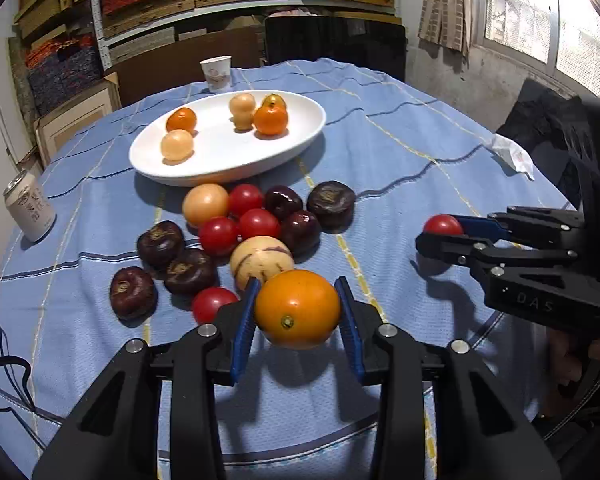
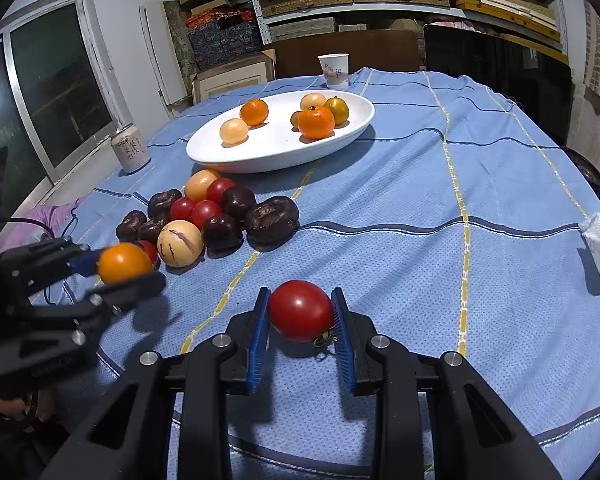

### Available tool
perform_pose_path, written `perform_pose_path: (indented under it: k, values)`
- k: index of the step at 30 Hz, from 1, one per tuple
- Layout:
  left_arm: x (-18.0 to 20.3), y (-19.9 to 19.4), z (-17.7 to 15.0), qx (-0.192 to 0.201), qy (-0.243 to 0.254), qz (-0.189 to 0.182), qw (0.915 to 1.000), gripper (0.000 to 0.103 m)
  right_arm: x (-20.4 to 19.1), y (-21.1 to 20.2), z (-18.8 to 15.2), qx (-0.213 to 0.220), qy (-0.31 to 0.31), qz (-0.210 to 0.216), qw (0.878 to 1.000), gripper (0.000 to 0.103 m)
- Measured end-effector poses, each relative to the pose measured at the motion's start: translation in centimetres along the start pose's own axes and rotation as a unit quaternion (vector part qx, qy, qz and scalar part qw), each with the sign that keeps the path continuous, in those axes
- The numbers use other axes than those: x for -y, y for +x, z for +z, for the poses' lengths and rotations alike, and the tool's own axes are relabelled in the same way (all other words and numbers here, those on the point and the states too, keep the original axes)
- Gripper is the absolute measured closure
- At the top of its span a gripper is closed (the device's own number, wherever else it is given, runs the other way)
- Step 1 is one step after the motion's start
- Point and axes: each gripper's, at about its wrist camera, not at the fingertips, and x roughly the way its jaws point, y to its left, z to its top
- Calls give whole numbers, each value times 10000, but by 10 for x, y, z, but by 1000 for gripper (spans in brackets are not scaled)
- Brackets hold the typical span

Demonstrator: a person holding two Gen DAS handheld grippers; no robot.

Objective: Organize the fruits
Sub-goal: 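Grasp a red plum with the right gripper while the left gripper grasps a yellow-orange fruit, then carry the red tomato and orange onto the white plate and open both grippers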

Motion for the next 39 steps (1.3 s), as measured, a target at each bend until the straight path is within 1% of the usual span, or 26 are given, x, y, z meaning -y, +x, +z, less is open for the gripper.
perform_pose_path:
  k: [9, 18, 23, 26, 31, 33, 36, 39]
  values:
    - [-26, -12, -1, 174, -317, 174, 9992, 66, -2, 0, 0, 15, -29, -69, 10000, 72]
    - [-41, -22, -3, 289, -486, 241, 9981, 66, -3, 0, 0, 6, -57, -177, 9998, 72]
    - [-58, -34, 6, 428, -612, 276, 9968, 66, -7, -6, 10, 52, -168, -190, 9997, 72]
    - [-73, -41, 20, 484, -732, 203, 9959, 66, -11, -18, 30, 249, -308, -205, 9990, 72]
    - [-91, -35, 59, 467, -772, 48, 9959, 66, -16, -28, 79, 540, -553, -215, 9968, 72]
    - [-95, -24, 81, 439, -746, 5, 9962, 66, -19, -27, 98, 617, -676, -259, 9955, 72]
    - [-97, -3, 107, 404, -672, 88, 9969, 66, -22, -15, 125, 634, -776, -279, 9946, 72]
    - [-105, 26, 126, 177, -844, -116, 9962, 66, -19, 7, 146, 510, -774, -255, 9954, 72]
